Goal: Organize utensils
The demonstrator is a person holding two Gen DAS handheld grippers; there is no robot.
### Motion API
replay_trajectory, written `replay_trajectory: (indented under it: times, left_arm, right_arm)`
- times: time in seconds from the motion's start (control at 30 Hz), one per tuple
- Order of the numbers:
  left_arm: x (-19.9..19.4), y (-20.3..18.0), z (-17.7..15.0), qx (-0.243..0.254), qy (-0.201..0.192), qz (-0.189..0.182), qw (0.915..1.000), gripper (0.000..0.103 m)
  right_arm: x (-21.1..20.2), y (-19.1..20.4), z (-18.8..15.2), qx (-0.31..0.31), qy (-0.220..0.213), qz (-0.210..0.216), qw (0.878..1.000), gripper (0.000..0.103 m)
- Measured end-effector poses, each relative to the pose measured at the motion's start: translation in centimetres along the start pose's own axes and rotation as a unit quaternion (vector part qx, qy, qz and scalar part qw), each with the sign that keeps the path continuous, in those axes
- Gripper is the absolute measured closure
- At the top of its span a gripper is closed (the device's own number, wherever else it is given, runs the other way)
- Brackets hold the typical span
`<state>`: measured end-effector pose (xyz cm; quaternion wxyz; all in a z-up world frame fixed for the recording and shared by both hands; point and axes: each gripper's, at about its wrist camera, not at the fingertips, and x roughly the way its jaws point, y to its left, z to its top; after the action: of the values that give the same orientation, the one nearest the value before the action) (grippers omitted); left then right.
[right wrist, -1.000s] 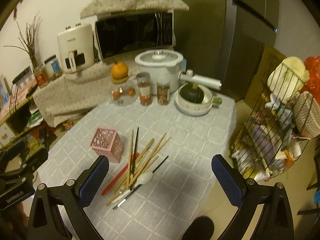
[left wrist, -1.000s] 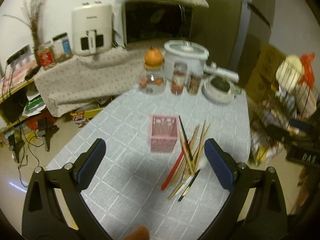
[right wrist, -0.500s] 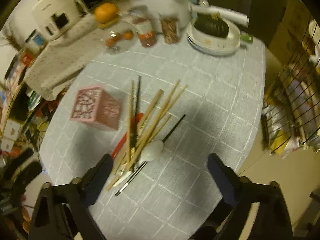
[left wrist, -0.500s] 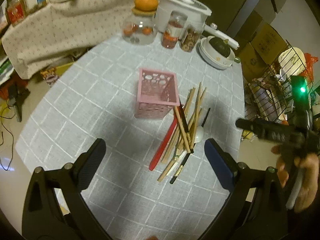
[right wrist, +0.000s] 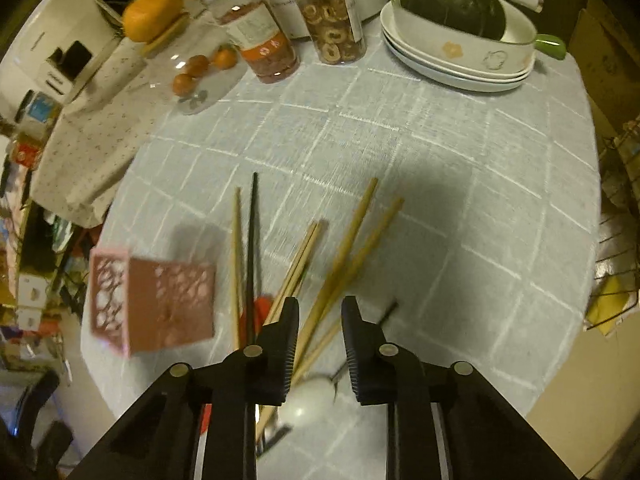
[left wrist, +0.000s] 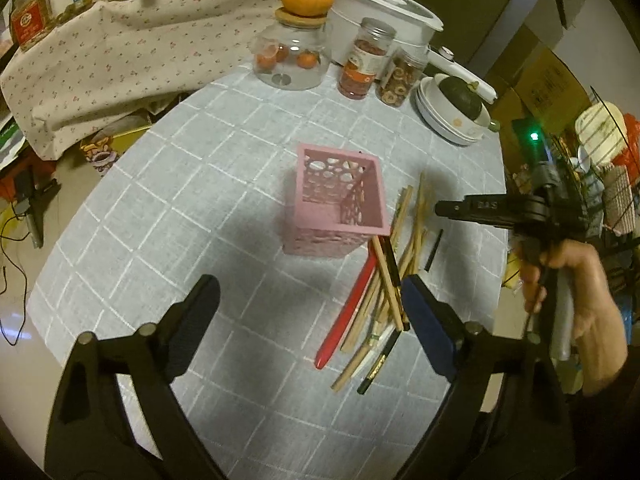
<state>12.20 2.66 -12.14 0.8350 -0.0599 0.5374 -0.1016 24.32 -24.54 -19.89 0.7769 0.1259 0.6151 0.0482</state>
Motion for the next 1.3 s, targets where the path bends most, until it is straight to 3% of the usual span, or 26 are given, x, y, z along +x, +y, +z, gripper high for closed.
replay_trajectory:
  times: [0.17, 0.37, 0.5, 0.63, 0.8, 0.93, 1.17, 1.3]
  left_arm:
    - [-0.3, 0.4, 0.2, -0.009, -0.012, 0.001, 0.9999, 0.018]
    - [-0.6, 1.0, 0.3, -0.011, -0.026, 0.008, 0.9996, 0.022]
    - [-0.6, 0.9, 0.4, -0.002, -0.026, 0.004, 0.9996, 0.033]
    - [-0.8, -0.2, 0.6, 0.012, -0.025, -0.02, 0.9994, 0.042]
    - [-1.2, -3.7, 1.1, 0.049, -0.024, -0.041, 0.9977, 0.045]
    - [-0.3, -7.1, 1.8, 0.091, -0.012, -0.043, 0.9949, 0.059]
    - [4.8, -13.1, 4.3, 0.142, 0.045, -0.024, 0.9885, 0.068]
    - [8.9, -14.8, 5.4, 0.152, 0.077, -0.005, 0.9854, 0.08]
  right_arm:
    - [2.3, -0.4, 1.8, 0.011, 0.003, -0.006, 1.0, 0.087]
    - [4.7, -0.3, 2.5, 0.018, 0.021, -0.048, 0.998, 0.091]
    - [4.7, -0.7, 2.2, 0.028, 0.018, -0.046, 0.998, 0.093]
    - [2.1, -1.6, 0.5, 0.03, 0.003, -0.031, 0.999, 0.097]
    - [-2.1, -2.9, -1.7, 0.042, -0.016, -0.012, 0.999, 0.097]
    - [-5.2, -4.3, -3.8, 0.053, -0.03, 0.003, 0.998, 0.097]
    - [-8.3, -7.0, -6.0, 0.067, -0.043, 0.029, 0.996, 0.097]
    - [-8.4, -9.2, -6.1, 0.097, -0.041, 0.058, 0.993, 0.097]
